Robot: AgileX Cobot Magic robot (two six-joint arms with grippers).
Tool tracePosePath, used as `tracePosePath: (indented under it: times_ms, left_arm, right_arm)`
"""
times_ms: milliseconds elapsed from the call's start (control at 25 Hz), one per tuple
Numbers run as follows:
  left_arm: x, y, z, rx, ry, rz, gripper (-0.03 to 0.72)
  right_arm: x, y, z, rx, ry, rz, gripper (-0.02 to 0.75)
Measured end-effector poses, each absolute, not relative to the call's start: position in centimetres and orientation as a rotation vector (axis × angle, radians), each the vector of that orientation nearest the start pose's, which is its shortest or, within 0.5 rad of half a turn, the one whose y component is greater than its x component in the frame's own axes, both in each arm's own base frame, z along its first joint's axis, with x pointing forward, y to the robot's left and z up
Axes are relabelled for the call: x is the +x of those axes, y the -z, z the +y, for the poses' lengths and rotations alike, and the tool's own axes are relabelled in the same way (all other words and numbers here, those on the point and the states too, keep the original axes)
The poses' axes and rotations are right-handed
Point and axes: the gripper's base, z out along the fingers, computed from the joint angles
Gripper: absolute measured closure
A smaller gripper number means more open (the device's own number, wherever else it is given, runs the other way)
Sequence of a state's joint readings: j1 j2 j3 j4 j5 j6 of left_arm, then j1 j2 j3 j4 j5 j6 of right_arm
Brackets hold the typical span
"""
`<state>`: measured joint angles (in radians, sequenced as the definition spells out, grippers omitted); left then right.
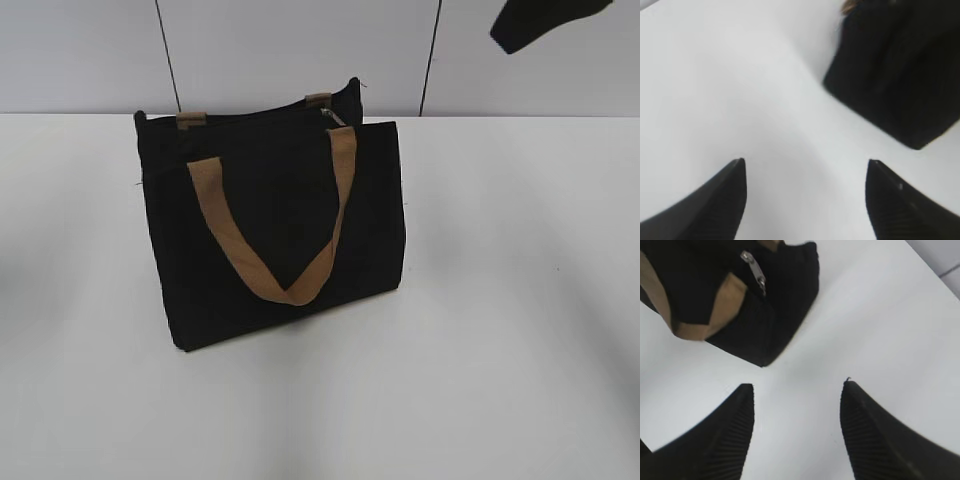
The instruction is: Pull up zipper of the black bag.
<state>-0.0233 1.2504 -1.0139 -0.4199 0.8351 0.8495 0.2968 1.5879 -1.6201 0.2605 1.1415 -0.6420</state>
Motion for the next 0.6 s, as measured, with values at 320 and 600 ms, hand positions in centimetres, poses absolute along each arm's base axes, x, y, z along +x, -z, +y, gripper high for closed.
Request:
tracePosePath:
  times_ms: [320,600]
  left_arm:
    - [25.0,-35.1,-0.6,0.322,-0.082,2.517,0.170]
    - [24.2,-35.9,-0.4,0.161,-0.060,2.620,0.178]
  right_arm:
    - [31.2,-38.8,8.1,-0.725,0.002,2.519,0.317]
    - [31.9,-39.1,2.5,-0.426,0.060,2.582,0.316]
